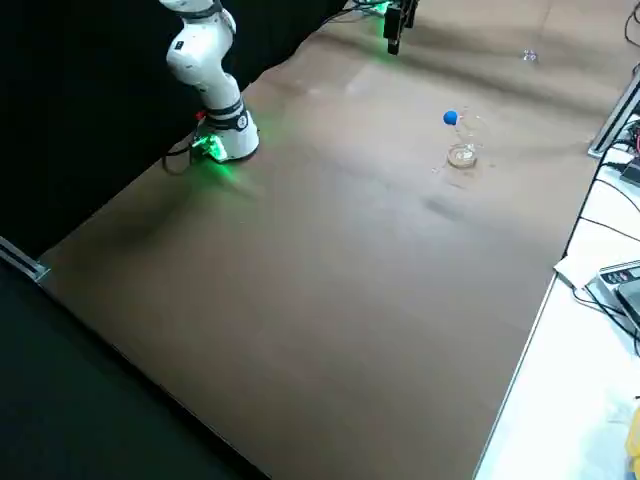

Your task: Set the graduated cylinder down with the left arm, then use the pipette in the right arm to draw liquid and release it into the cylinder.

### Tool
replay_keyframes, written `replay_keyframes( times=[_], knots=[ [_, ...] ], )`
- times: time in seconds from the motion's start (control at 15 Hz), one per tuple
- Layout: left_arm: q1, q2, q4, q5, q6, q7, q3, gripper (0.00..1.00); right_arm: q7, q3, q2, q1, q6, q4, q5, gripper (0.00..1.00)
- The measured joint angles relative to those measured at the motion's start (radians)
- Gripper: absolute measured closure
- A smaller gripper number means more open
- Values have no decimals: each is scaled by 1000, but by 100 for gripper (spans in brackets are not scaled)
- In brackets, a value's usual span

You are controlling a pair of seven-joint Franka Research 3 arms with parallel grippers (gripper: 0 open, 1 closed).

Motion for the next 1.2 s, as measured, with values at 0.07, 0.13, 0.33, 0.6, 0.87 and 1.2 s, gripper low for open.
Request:
replay_keyframes(
  times=[0.07, 0.13, 0.33, 0.6, 0.87, 1.2],
  knots=[
    [16, 11, -1, -48, 0, 69, 0, 0, 0, 1, 0, 6, 0, 0, 0, 0],
    [36, 28, -2, -99, 0, 144, 0, 0, 0, 1, 1, 7, 0, -1, 0, 0],
    [94, 119, -6, -255, 1, 422, 1, 0, 0, -5, 10, 6, 0, -2, -2, 0],
    [135, 245, -7, -475, 6, 719, 2, 0, 0, -15, 25, -2, 5, -2, -4, 0],
    [160, 375, -8, -667, 2, 957, 2, 0, 0, -17, 25, -11, 6, 1, -8, 0],
    [181, 532, -10, -868, -15, 1245, 0, 0, 0, -21, 25, -55, 3, 12, -30, 0]
  ],
)
